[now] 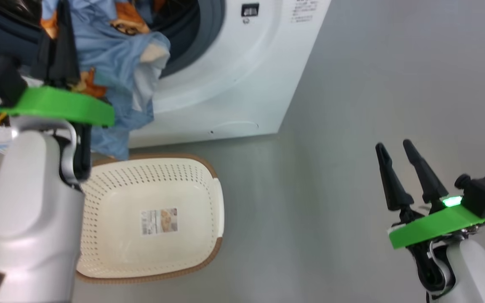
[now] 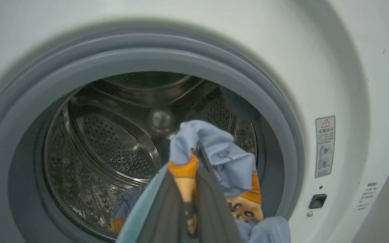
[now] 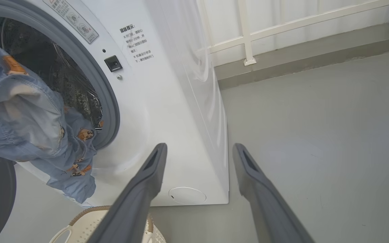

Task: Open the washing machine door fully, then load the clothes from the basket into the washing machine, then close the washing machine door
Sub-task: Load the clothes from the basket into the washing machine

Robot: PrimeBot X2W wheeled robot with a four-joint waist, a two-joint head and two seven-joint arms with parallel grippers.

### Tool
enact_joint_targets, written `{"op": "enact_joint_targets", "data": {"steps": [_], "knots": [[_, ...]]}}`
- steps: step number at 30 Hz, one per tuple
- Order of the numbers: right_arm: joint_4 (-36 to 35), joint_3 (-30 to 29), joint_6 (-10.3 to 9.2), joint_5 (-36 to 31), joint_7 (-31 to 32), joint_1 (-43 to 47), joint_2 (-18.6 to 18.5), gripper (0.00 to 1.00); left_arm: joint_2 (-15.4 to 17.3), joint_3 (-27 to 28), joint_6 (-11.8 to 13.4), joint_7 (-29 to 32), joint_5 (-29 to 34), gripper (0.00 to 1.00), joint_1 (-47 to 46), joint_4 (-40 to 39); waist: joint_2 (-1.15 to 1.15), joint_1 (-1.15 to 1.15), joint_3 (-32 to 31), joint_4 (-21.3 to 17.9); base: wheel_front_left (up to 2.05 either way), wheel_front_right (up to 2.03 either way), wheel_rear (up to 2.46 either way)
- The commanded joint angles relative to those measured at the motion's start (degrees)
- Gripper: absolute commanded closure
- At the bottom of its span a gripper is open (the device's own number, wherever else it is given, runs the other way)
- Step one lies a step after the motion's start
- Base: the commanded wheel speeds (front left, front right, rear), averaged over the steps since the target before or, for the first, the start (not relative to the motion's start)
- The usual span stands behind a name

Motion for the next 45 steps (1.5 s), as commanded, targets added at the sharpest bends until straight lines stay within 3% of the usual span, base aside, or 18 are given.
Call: {"op": "enact_joint_targets", "data": {"steps": [1, 10, 18, 26, 33, 35, 45], "knots": [[-1.6, 0.8, 0.52, 0.6, -0.3, -1.0, -0.6, 0.0, 2.5, 1.8, -0.3, 0.0, 0.0, 1.0, -3.6, 1.3, 0.0, 0.0, 4.1, -2.4, 0.0, 0.0, 0.0], [-3.0, 0.5, 0.52, 1.1, -0.3, -3.9, -0.1, 0.0, 5.1, 3.6, 0.2, -1.3, 0.1, 1.0, -17.2, 18.4, 0.0, 0.0, 11.6, -4.7, 0.0, 0.0, 0.0], [-4.2, -0.3, 0.52, 1.1, -0.3, -5.6, 0.6, 0.0, 6.1, 3.7, 0.9, -2.1, 0.8, 1.0, -25.9, 26.7, 0.0, 0.0, 17.0, -6.1, 0.0, 0.0, 0.0], [-4.6, -0.2, 0.52, 1.2, -0.3, -6.7, 1.2, 0.0, 7.4, 3.0, 2.7, -2.3, 2.8, 1.0, -34.0, 31.2, 0.0, 0.0, 20.2, -7.0, 0.0, 0.0, 0.0], [-4.5, -0.3, 0.52, 1.4, -0.3, -7.2, 1.7, 0.0, 7.1, 4.9, 4.7, -2.3, 4.2, 1.0, -34.2, 26.3, 0.0, 0.0, 21.5, -7.5, 0.0, 0.0, 0.0], [-4.4, -0.4, 0.52, 1.4, -0.3, -7.2, 1.7, 0.0, 6.5, 5.0, 4.8, -2.3, 4.4, 0.0, -33.4, 27.2, 0.0, 0.0, 21.5, -7.2, 0.0, 0.0, 0.0], [-4.3, 0.2, 0.52, 1.3, -0.3, -7.9, 1.3, 0.0, 4.4, 4.3, 4.0, -2.3, 5.7, 0.0, -32.4, 29.4, 0.0, 0.0, 20.8, -5.4, 0.0, 0.0, 0.0]]}}
